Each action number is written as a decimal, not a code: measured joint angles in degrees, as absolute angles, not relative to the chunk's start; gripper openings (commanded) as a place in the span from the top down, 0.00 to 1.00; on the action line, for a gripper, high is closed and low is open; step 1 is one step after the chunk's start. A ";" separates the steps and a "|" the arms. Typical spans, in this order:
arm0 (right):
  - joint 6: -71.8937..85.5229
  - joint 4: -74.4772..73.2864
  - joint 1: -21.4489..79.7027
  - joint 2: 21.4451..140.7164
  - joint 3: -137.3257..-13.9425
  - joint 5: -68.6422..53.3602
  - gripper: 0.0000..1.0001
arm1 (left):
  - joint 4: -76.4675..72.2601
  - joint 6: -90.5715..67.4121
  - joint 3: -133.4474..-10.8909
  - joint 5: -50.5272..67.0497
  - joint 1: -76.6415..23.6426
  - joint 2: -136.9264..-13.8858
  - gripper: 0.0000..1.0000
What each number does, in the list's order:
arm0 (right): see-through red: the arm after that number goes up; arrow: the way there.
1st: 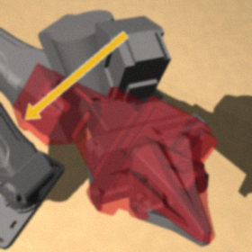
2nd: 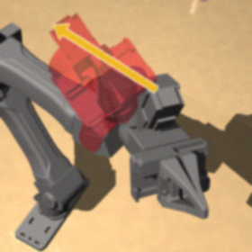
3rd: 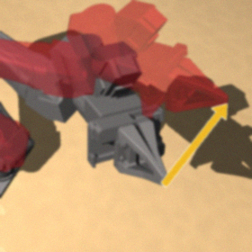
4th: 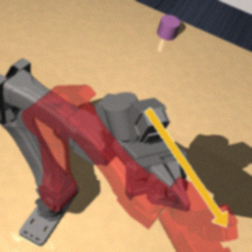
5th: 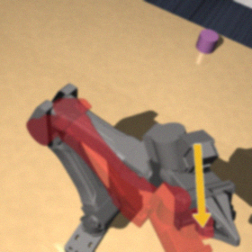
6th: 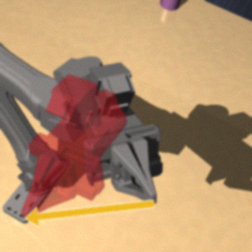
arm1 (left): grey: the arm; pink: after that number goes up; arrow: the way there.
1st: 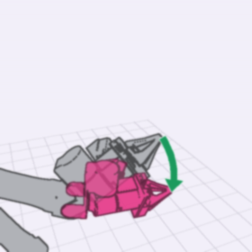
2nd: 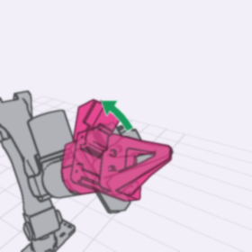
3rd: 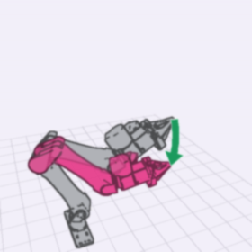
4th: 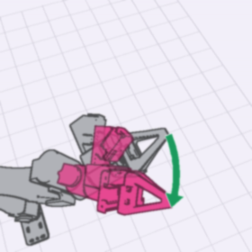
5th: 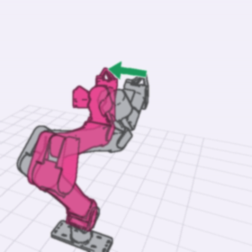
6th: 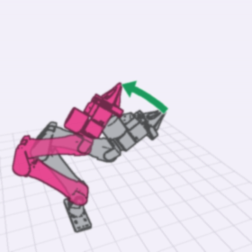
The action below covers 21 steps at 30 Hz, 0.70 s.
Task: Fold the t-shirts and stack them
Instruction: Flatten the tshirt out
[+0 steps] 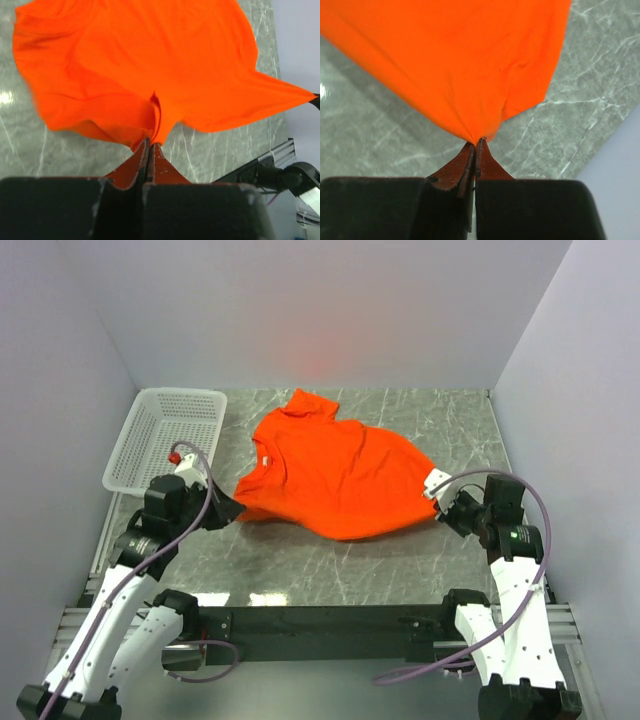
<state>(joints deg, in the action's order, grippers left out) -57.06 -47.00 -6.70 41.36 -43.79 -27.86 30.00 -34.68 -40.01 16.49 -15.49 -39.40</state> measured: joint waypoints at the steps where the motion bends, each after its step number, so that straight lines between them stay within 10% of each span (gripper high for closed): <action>1: -58.72 -48.58 -6.70 41.15 -43.79 -27.66 1.00 | 31.35 -35.09 -40.05 16.43 -15.57 -38.37 0.99; 11: -68.93 -61.95 -6.70 40.49 -41.91 -25.10 1.00 | 44.62 -37.15 -40.23 19.55 -16.43 -39.70 0.98; 13: -69.58 -63.59 -6.70 40.12 -40.75 -24.62 0.79 | 46.57 -37.01 -40.27 21.08 -16.97 -40.42 0.84; 15: -70.08 -65.67 -6.70 39.92 -40.25 -24.25 0.49 | 49.34 -36.45 -41.23 21.78 -17.61 -41.19 0.48; 21: -68.88 -67.46 -6.74 39.99 -41.85 -25.45 0.34 | 54.11 -34.57 -52.07 17.85 -18.11 -41.36 0.17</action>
<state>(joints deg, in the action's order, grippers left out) -68.88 -67.46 -6.74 39.99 -41.85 -25.45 54.11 -34.57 -52.07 17.85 -18.11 -41.36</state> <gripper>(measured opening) 0.643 0.798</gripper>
